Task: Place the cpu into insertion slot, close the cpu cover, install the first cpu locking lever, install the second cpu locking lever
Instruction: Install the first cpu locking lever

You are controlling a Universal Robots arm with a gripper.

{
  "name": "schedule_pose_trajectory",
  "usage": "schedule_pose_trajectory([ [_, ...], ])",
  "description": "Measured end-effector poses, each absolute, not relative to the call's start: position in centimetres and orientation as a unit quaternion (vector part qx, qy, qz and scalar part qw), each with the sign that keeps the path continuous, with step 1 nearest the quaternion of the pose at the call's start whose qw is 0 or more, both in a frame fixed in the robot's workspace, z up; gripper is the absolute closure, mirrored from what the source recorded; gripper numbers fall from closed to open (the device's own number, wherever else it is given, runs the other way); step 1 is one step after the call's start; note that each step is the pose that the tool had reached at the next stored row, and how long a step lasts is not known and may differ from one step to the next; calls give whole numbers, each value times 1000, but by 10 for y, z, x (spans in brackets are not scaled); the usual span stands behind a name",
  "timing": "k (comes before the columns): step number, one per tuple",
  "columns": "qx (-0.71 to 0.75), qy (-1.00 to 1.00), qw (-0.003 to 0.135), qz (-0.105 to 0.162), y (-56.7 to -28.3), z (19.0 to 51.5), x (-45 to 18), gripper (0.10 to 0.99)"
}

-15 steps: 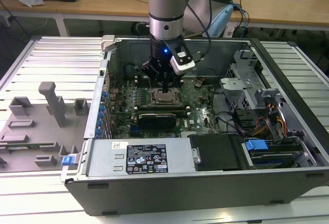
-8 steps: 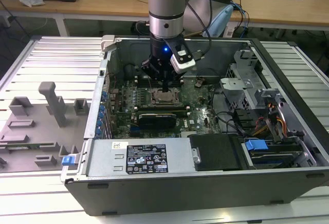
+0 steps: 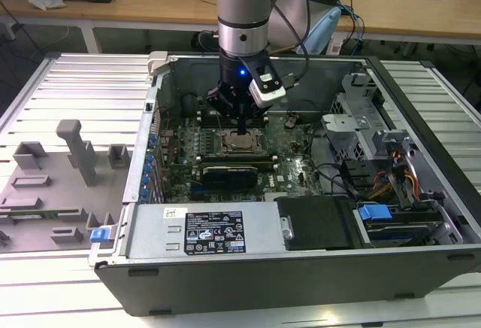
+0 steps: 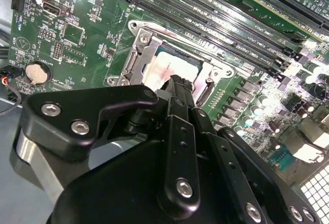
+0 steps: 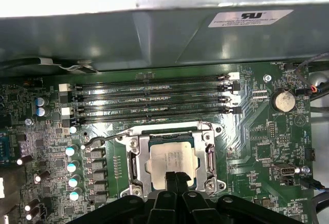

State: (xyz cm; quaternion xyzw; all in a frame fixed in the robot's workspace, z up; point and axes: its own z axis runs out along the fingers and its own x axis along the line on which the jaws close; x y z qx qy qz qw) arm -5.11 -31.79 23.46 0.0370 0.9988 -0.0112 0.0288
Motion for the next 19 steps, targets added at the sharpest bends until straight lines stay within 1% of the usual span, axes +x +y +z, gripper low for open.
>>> schedule_pose_trajectory([
  [9, 37, 999, 29, -11, -318, 241, -51, 980],
  [19, 37, 999, 29, -11, -316, 242, -89, 980],
])
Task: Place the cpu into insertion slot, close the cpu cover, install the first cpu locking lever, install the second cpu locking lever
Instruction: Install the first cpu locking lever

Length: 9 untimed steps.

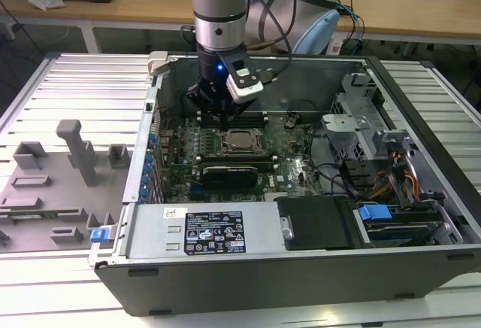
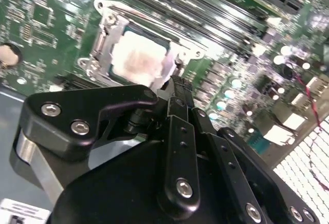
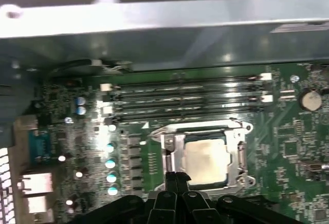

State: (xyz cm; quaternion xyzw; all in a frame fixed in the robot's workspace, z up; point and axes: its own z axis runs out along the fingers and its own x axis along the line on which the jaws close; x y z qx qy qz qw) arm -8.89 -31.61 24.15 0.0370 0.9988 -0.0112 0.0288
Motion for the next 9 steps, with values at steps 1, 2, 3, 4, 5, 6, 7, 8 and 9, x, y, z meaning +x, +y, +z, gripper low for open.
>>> schedule_pose_trajectory([
  [1, 37, 999, 29, -11, -316, 241, -91, 980],
  [2, 37, 999, 29, -11, -316, 242, -94, 980],
  [3, 37, 999, 29, -11, -316, 242, -96, 980],
  [4, 37, 999, 29, -11, -316, 241, -102, 980],
  [5, 37, 999, 29, -11, -316, 241, -103, 980],
  [6, 37, 999, 29, -11, -316, 242, -103, 980],
  [7, 37, 999, 29, -12, -316, 243, -103, 980],
  [8, 37, 999, 29, -12, -316, 247, -103, 980],
  [9, 37, 999, 29, -12, -316, 251, -103, 980],
])
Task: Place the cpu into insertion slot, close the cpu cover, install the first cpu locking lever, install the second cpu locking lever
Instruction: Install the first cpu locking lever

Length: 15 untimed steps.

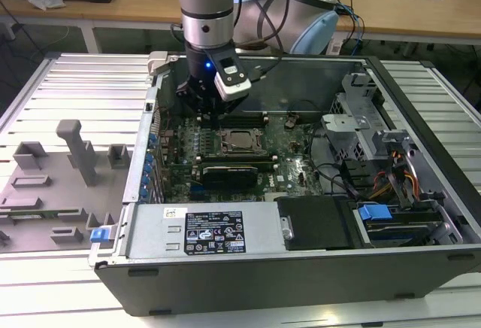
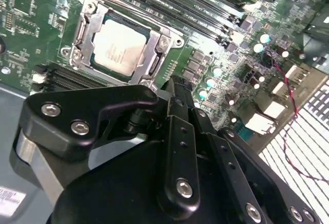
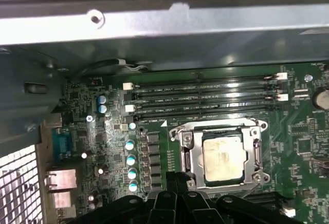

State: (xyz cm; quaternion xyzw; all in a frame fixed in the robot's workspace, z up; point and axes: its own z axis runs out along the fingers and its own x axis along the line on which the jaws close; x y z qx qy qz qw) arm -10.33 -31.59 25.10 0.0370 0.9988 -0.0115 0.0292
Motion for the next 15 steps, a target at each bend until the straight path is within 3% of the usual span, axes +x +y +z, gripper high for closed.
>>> schedule_pose_trajectory([
  [12, 14, 999, 32, -8, -316, 262, -105, 980],
  [15, -11, 999, 32, 5, -316, 261, -105, 980],
])
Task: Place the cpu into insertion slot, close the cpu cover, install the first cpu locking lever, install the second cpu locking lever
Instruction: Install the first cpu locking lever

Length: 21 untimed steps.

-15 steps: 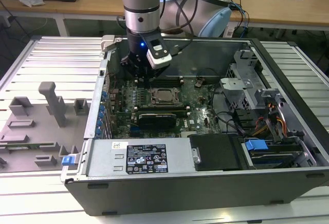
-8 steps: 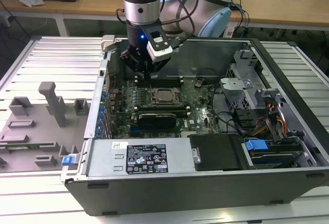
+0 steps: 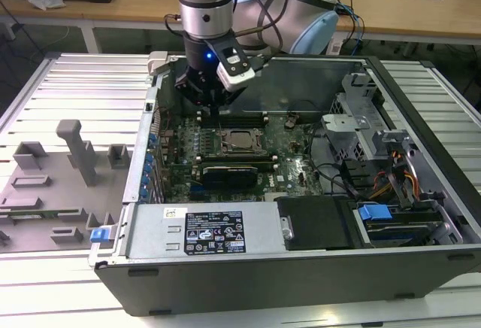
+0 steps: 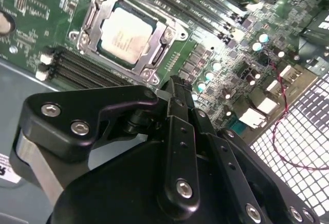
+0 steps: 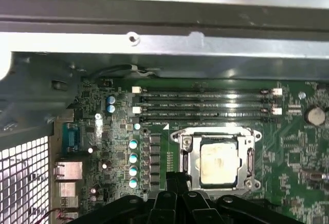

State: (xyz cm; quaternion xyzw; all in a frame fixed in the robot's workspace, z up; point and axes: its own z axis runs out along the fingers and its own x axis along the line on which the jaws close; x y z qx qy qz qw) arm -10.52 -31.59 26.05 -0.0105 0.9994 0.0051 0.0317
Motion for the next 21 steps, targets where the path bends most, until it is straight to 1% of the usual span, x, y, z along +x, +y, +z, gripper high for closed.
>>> schedule_pose_trajectory([
  [5, -20, 999, 32, 14, -316, 260, -111, 980],
  [15, -25, 998, 47, 43, -314, 259, -121, 980],
  [18, -26, 997, 50, 55, -314, 259, -122, 980],
  [21, -29, 996, 53, 72, -313, 259, -123, 980],
])
